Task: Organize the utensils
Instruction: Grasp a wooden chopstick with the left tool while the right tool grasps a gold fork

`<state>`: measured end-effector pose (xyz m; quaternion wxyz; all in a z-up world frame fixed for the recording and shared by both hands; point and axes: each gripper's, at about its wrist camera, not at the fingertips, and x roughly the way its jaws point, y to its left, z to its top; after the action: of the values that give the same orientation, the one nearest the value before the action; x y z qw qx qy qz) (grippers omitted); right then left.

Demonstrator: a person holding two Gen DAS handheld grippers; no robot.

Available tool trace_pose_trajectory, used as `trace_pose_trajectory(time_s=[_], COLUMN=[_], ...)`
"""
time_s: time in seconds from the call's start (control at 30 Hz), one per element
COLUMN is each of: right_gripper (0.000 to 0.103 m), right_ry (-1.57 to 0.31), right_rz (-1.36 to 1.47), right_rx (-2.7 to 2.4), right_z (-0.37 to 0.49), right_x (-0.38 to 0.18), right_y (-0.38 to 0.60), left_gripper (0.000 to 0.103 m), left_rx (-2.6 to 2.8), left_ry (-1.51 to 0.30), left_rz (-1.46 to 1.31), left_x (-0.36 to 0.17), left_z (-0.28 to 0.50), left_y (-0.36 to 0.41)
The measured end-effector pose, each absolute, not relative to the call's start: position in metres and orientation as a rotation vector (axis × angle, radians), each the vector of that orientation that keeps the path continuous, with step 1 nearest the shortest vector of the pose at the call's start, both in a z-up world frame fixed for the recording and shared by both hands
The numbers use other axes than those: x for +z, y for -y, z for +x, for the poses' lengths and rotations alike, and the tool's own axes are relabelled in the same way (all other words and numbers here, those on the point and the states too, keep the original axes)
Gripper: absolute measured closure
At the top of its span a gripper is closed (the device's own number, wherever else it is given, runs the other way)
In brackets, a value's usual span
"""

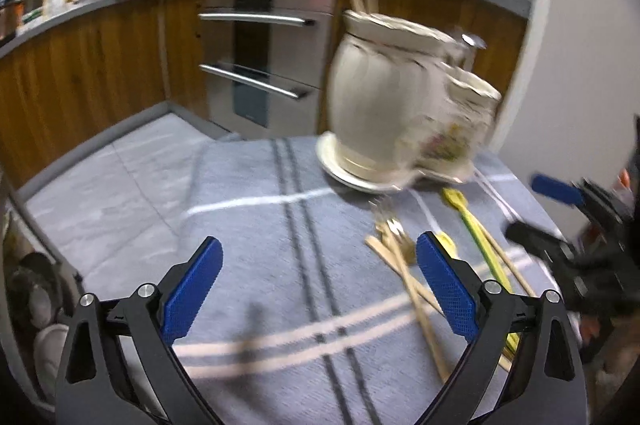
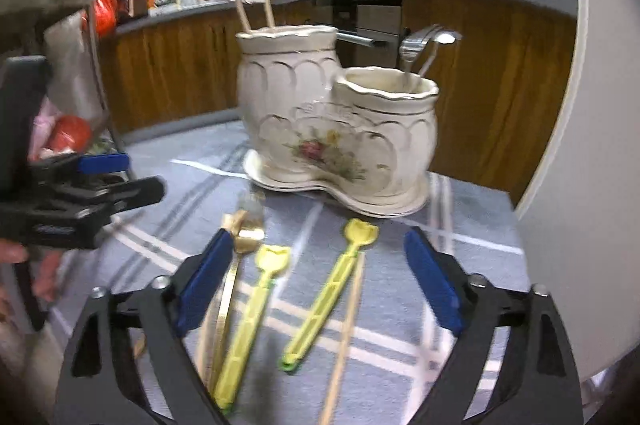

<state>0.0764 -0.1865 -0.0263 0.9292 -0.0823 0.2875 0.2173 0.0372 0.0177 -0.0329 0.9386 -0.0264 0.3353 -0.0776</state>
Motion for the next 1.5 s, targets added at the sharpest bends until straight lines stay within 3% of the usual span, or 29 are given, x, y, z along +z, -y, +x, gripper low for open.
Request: trace_pose_trajectory(time_s=[0.2,0.33,0.47,0.57,0.63,0.8,0.97,1.0,1.23,1.5], right_gripper=[0.045,0.051,0.053,0.053,0.053,0.053,0.053,0.056,0.08,0.089], right_ry=[-0.639,-0.645,-0.65,-0.661,-0.663,-0.682,-0.727,-0.734,-0.819,-0.89], right_rz=[-0.101,-0.114,-0.095,-0.087,-0.091,-0.087,-0.12,-0.132,-0.199,-0.271], right_rx=[0.473,0.463,0.462,0.475,0.482,0.531,0.597,0.605,0.63,0.58], right_z=[0.085,0.087,0.089,0.089,0.088,0.084,0.078,0.077,0.075,0.08], right_x=[-0.029,-0.032,-0.031,-0.031,-0.032,-0.031,-0.038,-0.039,-0.047,-0.053], right_y=[0.198,0.199,0.203,0.203,0.201,0.195,0.177,0.172,0.144,0.12], left_gripper=[0.012,0.031,0.043,0.058,0.075,0.09,0.092,0.097,0.098,0.098], left_rx=[-0.209,-0.299,-0.331,-0.341,-0.344,-0.352,-0.345,-0.344,-0.328,-0.35], left_ry=[-0.726,-0.778,-0.812,-0.837,-0.851,-0.856,-0.852,-0.85,-0.815,-0.793], left_rz=[-0.022,0.006,0.078,0.104,0.128,0.136,0.123,0.116,0.085,0.075], left_x=[-0.04,-0.047,-0.057,-0.062,-0.066,-0.067,-0.066,-0.065,-0.057,-0.05], left_z=[0.038,0.038,0.036,0.037,0.036,0.037,0.04,0.04,0.034,0.028], left_y=[-0.005,0.012,0.031,0.038,0.043,0.042,0.035,0.033,0.017,0.013])
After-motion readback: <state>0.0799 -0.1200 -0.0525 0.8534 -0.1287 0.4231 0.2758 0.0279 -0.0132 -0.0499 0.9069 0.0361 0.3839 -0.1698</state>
